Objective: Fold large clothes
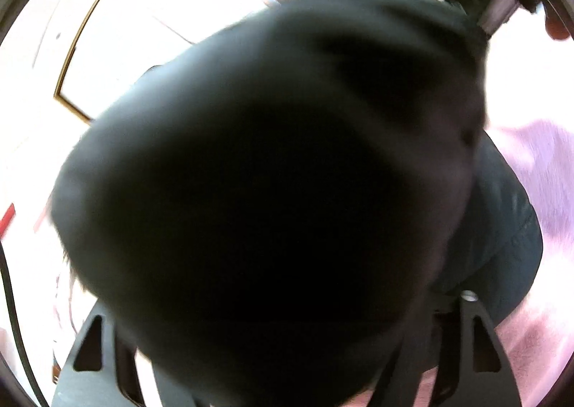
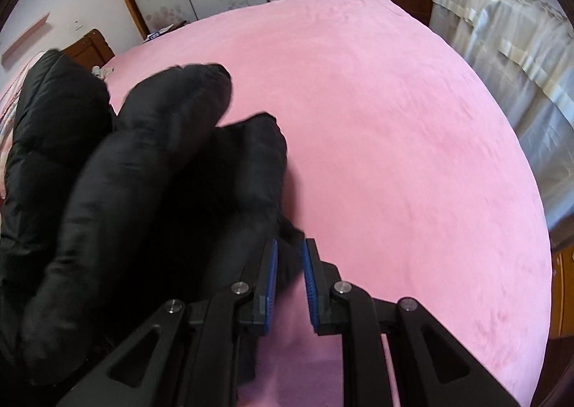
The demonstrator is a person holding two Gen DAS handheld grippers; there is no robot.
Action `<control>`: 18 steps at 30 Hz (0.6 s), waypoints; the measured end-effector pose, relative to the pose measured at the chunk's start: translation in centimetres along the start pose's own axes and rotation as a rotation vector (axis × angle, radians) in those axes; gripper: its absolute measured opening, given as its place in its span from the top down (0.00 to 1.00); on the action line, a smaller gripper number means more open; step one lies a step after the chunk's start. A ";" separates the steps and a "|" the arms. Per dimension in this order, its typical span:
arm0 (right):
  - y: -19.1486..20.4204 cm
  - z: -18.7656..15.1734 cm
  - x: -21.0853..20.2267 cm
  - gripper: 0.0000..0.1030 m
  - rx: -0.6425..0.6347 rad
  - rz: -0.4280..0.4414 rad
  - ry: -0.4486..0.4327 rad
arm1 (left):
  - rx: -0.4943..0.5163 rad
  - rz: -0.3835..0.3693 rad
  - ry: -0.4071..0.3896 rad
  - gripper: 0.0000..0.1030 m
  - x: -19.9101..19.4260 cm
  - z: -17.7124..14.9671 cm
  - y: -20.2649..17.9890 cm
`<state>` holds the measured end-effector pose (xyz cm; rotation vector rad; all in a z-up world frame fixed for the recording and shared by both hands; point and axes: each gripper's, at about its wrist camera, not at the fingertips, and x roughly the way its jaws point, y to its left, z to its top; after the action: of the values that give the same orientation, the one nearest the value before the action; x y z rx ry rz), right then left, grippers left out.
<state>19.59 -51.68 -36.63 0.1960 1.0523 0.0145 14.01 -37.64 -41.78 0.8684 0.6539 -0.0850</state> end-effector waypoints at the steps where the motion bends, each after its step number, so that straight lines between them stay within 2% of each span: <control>1: 0.1 -0.4 -0.5 0.81 0.009 0.001 0.001 | 0.019 0.006 -0.003 0.25 0.0 -0.1 -0.5; 4: -0.4 0.2 -0.5 0.73 0.057 0.024 -0.001 | 0.046 -0.002 -0.012 0.21 0.0 -0.3 -1.0; 10: -1.3 1.3 -2.9 0.73 0.076 0.151 -0.030 | 0.099 -0.027 -0.020 0.12 0.3 -1.1 -0.9; 14: 0.9 2.6 -5.1 0.73 -0.009 0.289 -0.044 | 0.123 -0.058 -0.040 0.11 0.2 -1.9 -0.3; 18: 3.7 3.4 -4.4 0.73 -0.129 0.346 -0.011 | 0.131 -0.147 -0.051 0.10 -0.4 -2.6 1.2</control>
<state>20.64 -49.01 -30.55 0.2590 0.9924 0.3926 12.82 -34.98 -41.94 0.9400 0.6699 -0.2841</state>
